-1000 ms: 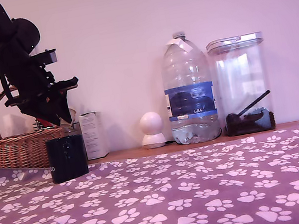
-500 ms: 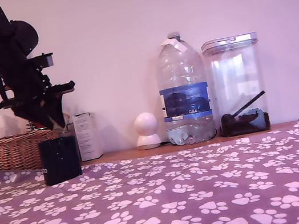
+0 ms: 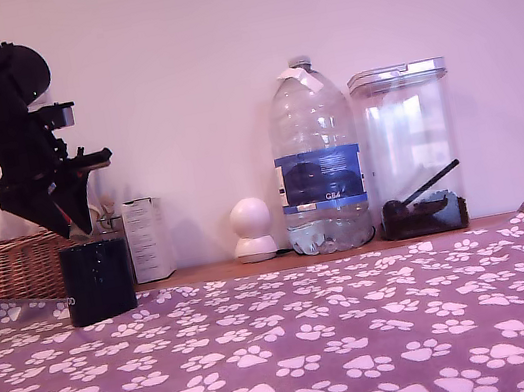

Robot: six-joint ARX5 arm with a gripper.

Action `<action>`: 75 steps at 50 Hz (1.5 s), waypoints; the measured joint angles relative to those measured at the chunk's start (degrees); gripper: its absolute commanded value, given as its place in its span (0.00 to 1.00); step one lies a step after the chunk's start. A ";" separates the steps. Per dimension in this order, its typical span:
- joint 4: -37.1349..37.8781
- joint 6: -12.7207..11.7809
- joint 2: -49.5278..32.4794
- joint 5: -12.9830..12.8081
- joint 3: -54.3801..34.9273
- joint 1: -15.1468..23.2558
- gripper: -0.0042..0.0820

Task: Pick up the coffee capsules from the table one by one and drop them inside the nearest coffee cup

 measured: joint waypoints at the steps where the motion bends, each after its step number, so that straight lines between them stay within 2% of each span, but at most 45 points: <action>1: -0.22 0.00 0.00 0.00 0.37 0.00 0.26; 13: -3.30 -0.02 0.02 -0.07 4.85 0.28 0.26; 39: -10.03 -0.33 0.15 -0.24 4.87 1.16 0.26; 68: -8.92 -0.37 0.52 -0.44 4.87 1.16 0.26; 72: -8.61 -0.37 0.52 -0.44 4.87 1.16 0.33; 75: -8.68 -0.35 0.52 -0.44 4.87 1.16 0.50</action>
